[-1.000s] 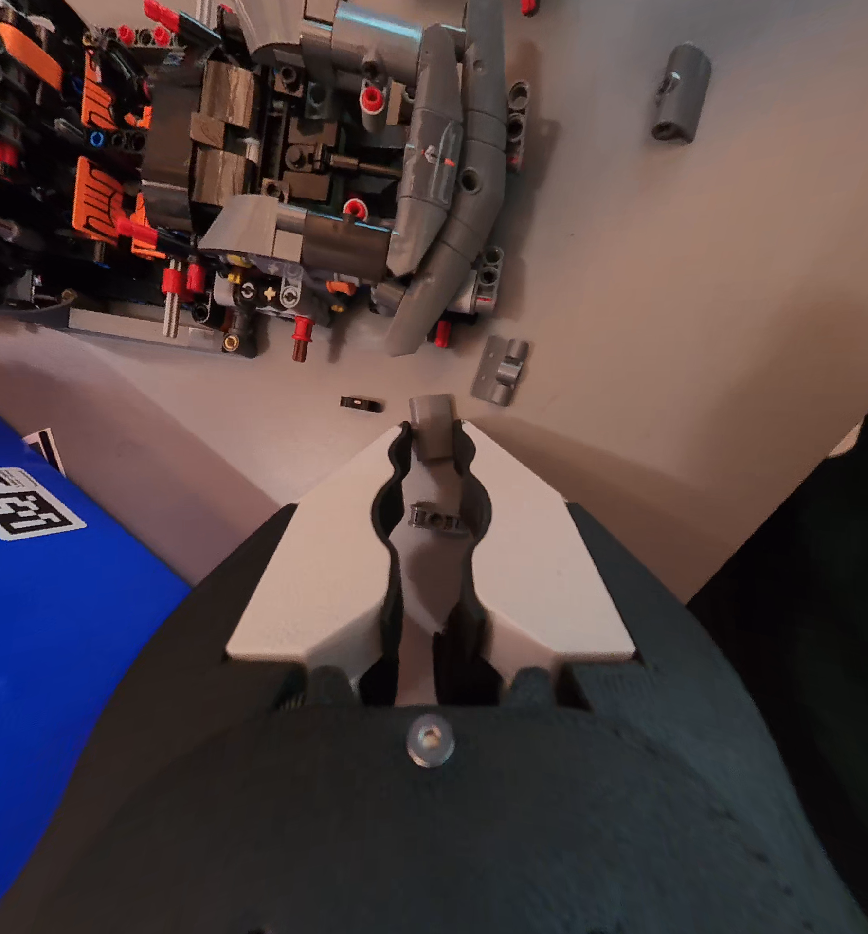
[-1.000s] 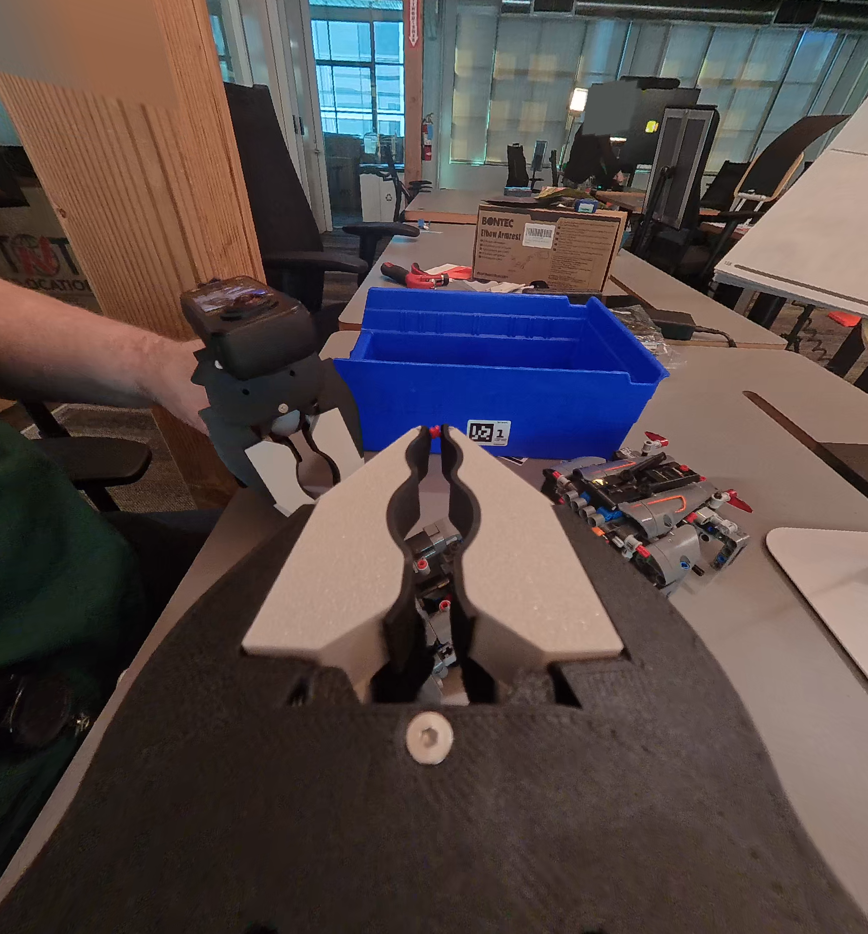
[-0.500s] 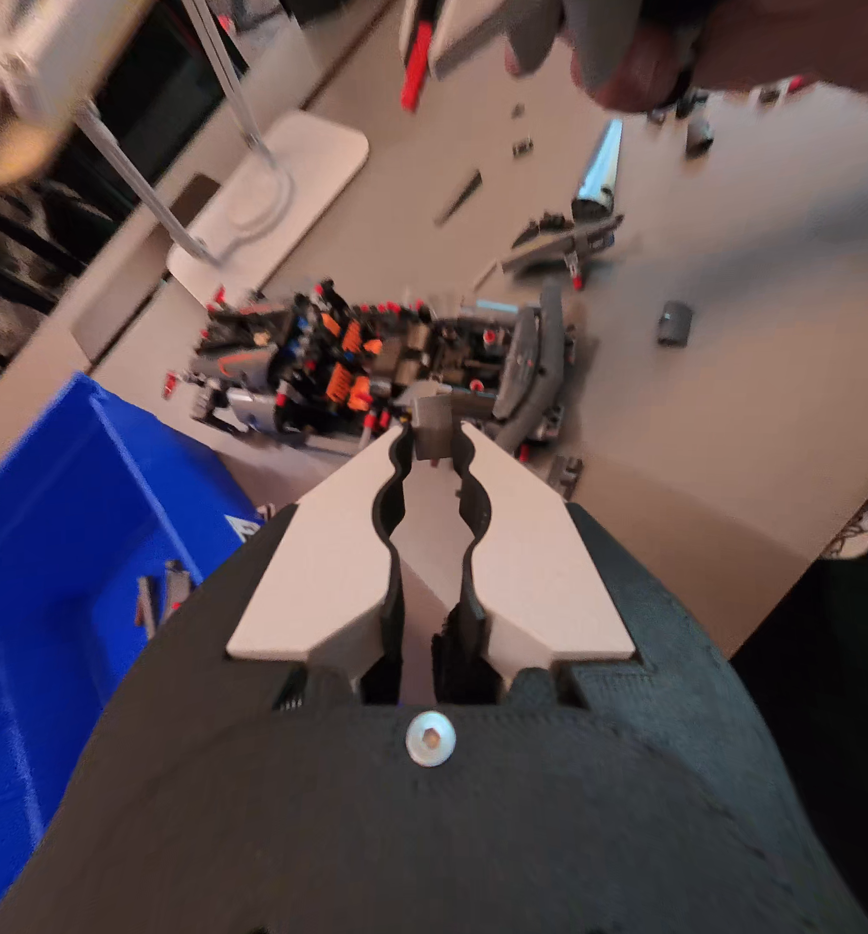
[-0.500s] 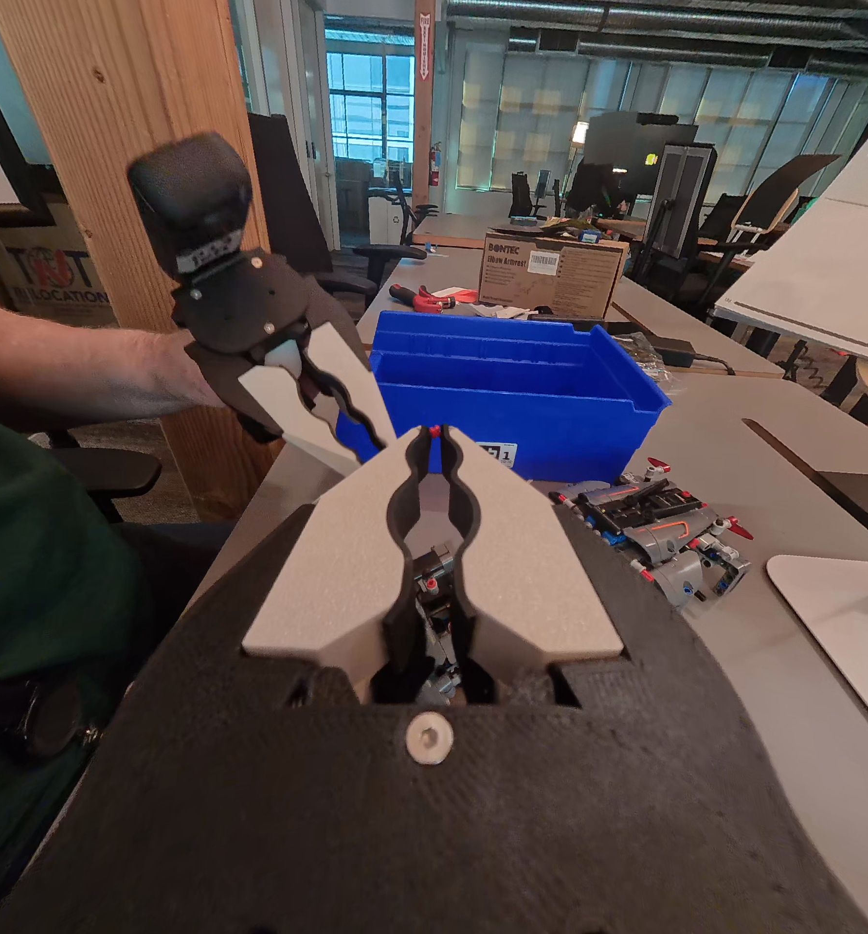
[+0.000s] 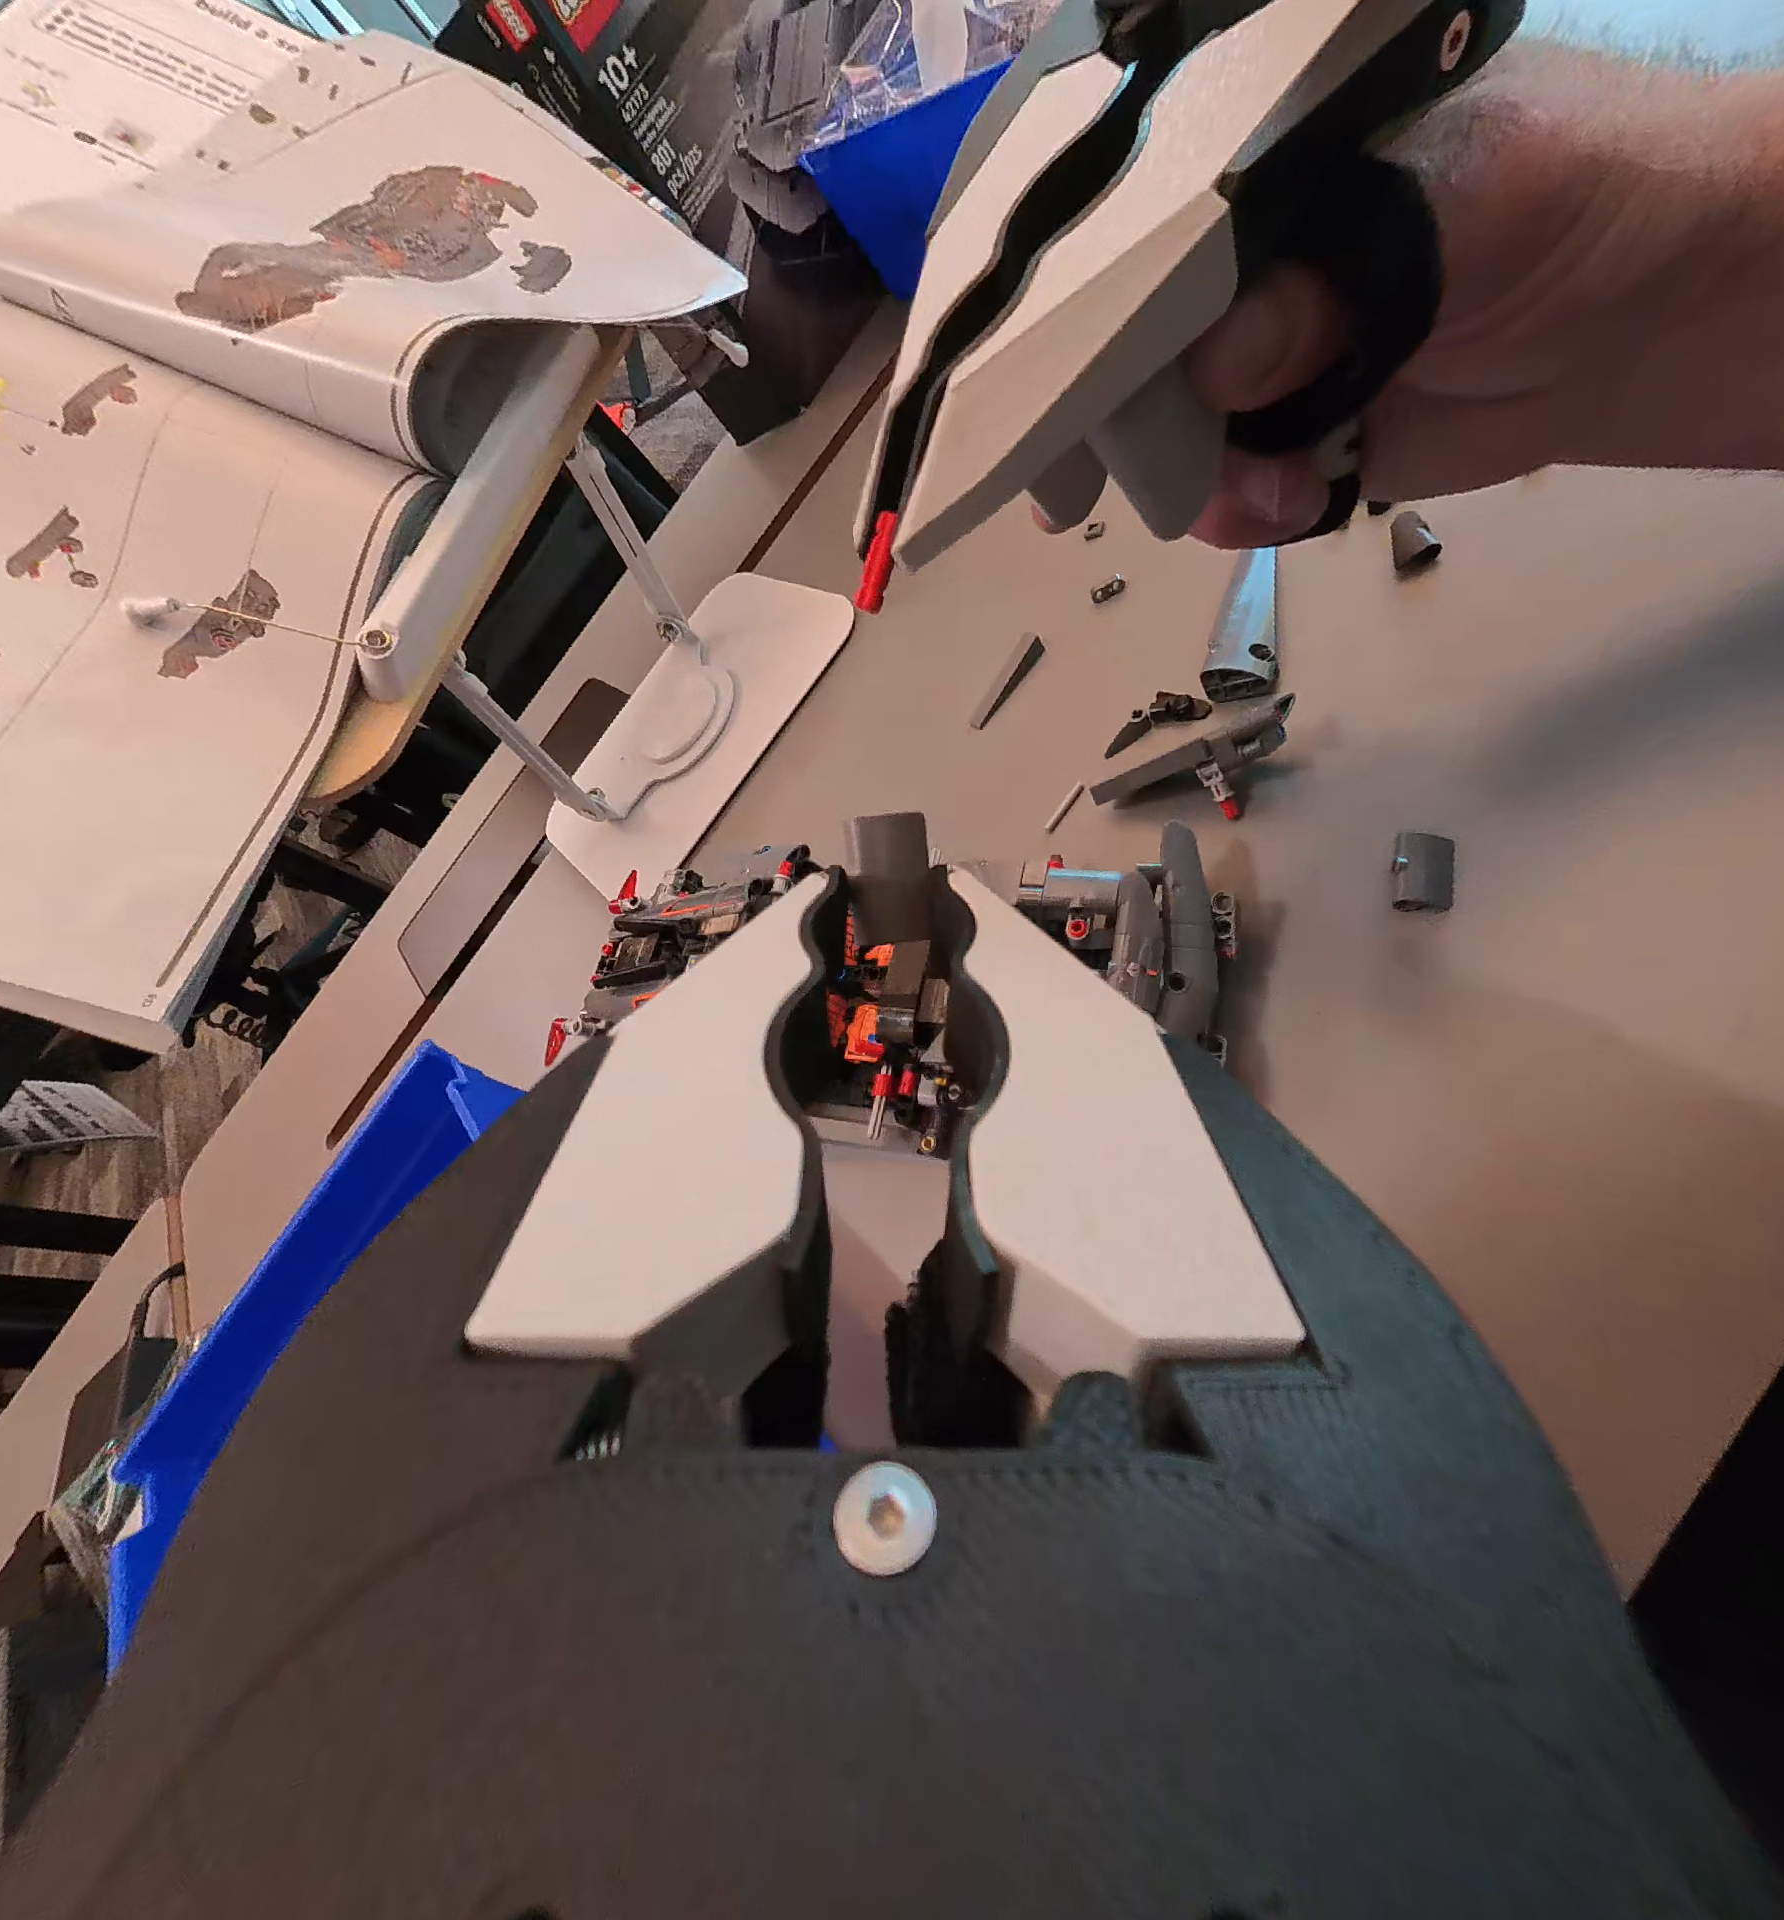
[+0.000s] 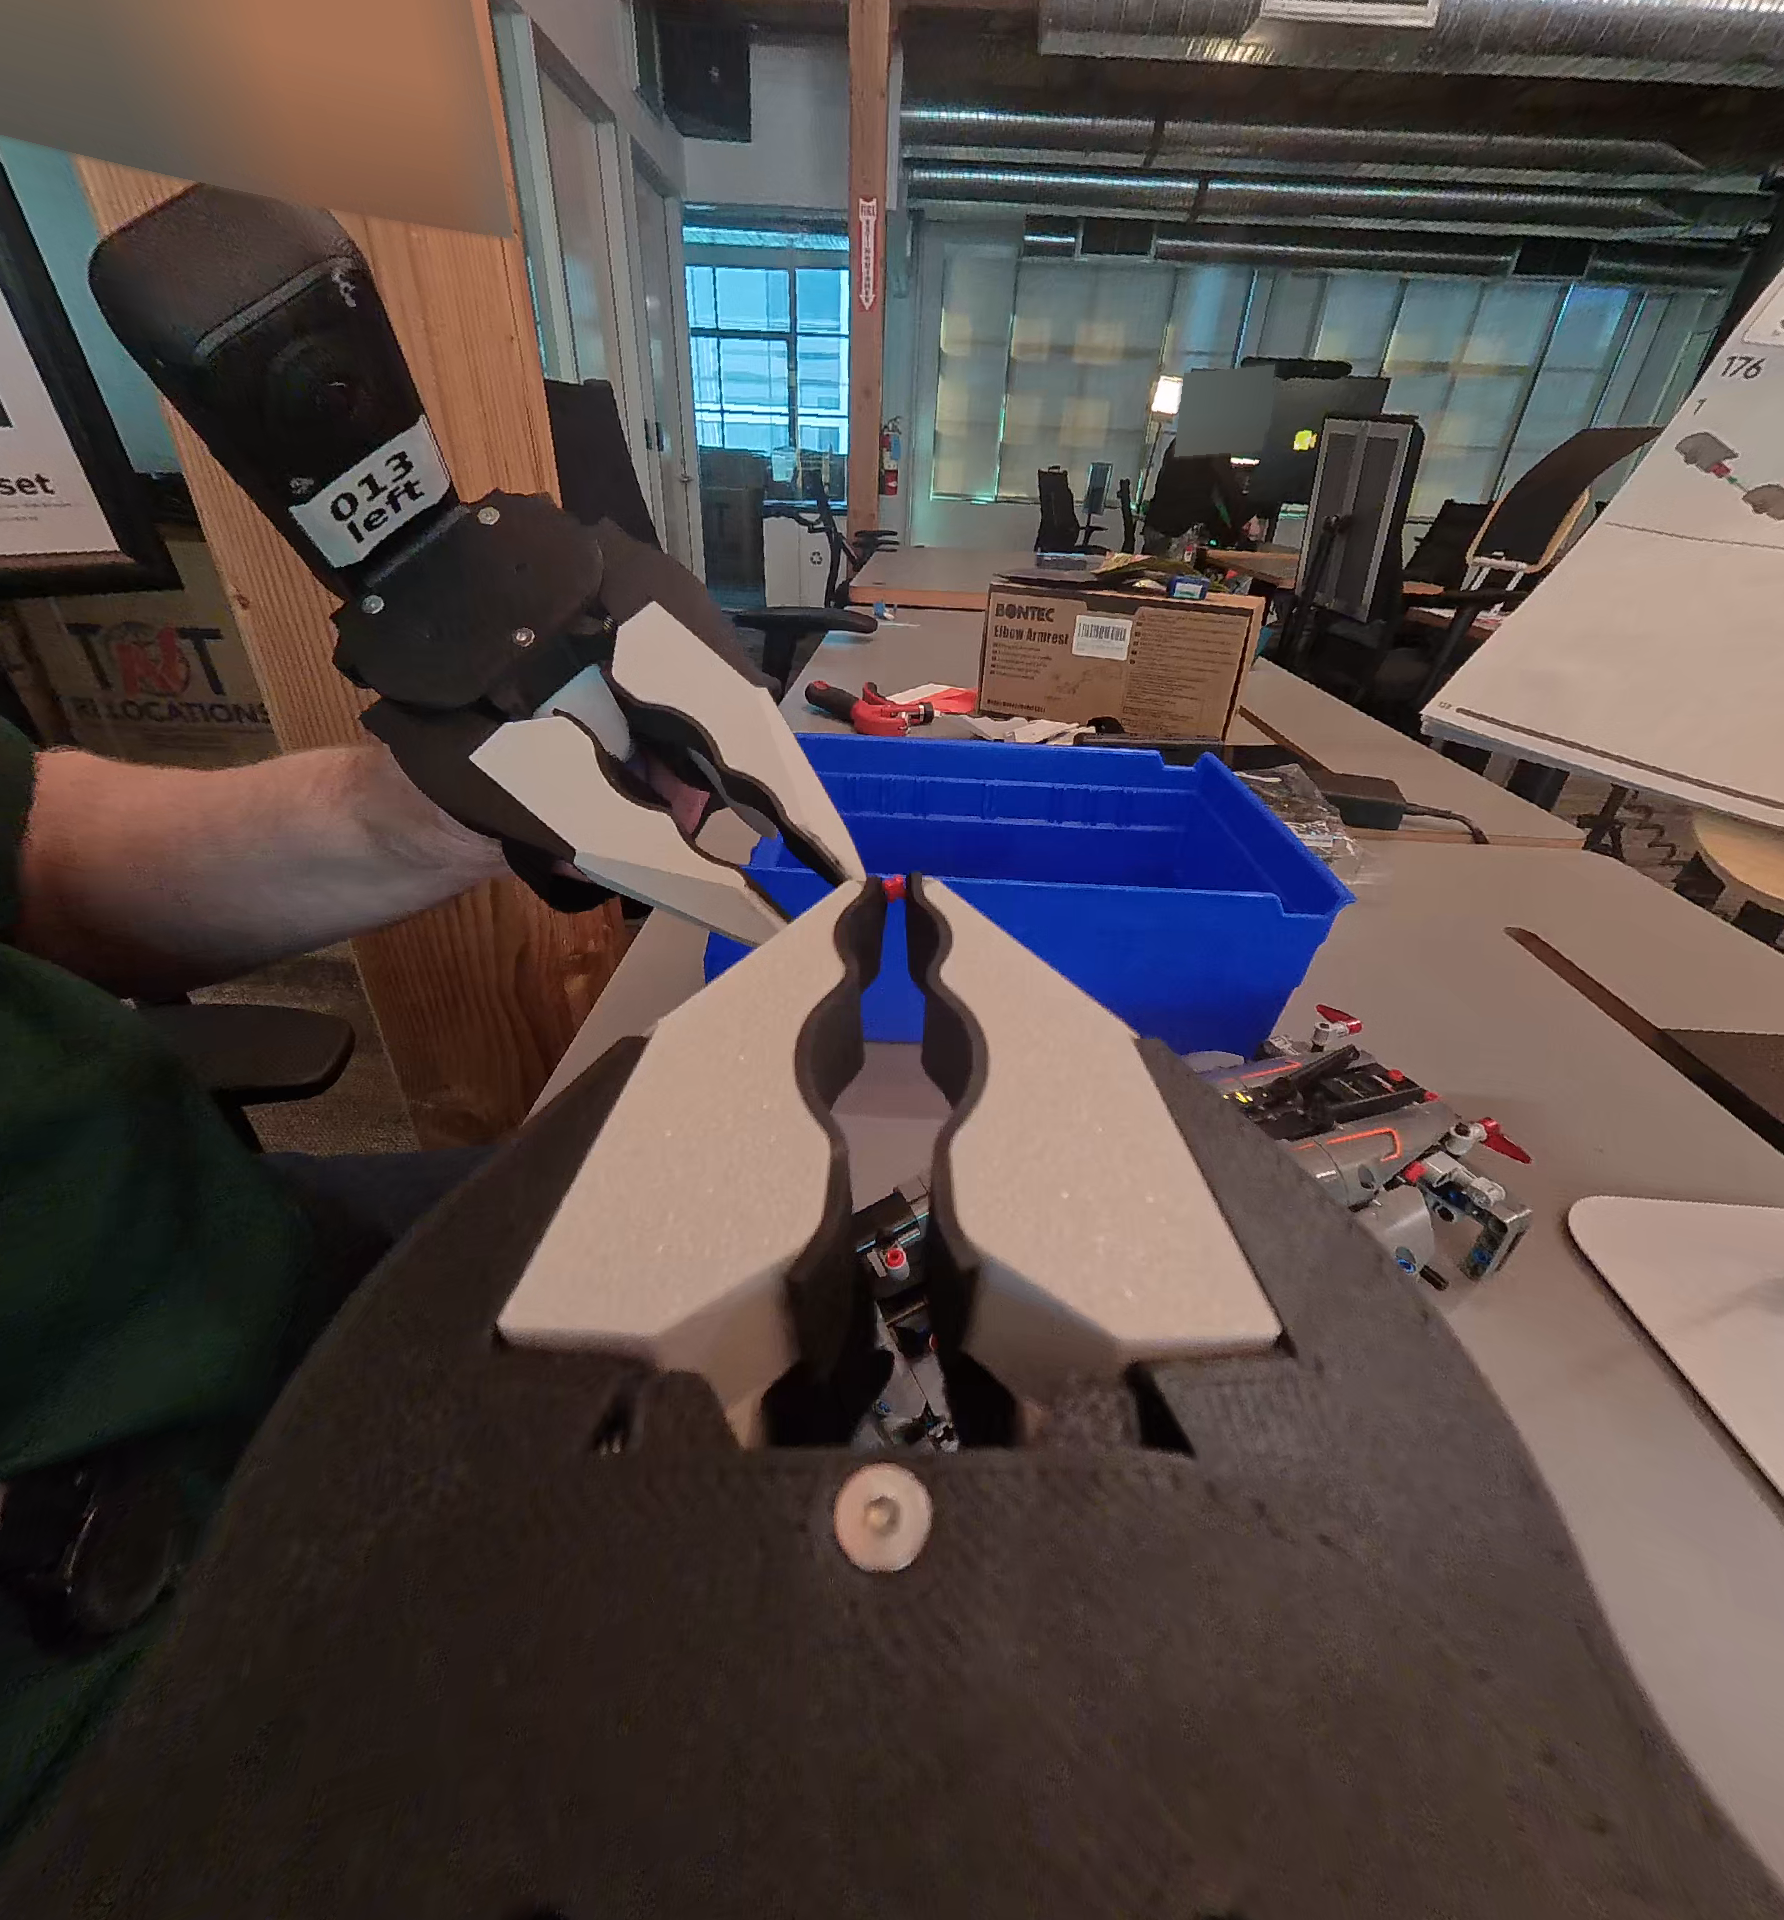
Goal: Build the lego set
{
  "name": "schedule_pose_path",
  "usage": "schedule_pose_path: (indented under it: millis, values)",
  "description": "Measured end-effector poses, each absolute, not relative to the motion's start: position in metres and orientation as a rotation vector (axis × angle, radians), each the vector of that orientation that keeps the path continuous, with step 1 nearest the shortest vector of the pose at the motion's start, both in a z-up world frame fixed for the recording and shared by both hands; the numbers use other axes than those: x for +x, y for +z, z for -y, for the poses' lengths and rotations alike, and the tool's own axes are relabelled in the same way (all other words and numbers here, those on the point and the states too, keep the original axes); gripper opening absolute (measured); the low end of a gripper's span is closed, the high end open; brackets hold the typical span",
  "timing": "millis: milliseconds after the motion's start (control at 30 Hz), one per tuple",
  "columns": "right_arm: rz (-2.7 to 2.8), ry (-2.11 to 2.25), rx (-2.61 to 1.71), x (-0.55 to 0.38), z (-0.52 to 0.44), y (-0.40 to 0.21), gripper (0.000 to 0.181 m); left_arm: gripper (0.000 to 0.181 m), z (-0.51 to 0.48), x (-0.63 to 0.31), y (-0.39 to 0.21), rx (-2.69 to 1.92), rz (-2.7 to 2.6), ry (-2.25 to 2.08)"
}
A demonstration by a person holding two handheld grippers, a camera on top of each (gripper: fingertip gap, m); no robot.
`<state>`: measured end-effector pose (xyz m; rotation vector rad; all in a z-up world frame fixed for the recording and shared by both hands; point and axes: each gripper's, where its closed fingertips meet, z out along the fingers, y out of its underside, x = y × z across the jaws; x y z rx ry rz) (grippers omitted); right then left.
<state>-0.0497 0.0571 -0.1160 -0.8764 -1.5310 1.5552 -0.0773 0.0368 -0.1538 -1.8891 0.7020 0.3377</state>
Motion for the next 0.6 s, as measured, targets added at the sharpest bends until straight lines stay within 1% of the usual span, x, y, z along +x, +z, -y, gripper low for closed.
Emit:
schedule_pose_path:
  millis: [600]
  values:
    - [1.507, 1.557, -0.869, -0.048, -0.06, -0.112, 0.002, 0.013, -0.049, -0.075, -0.15, -1.856, -0.741, 0.351]
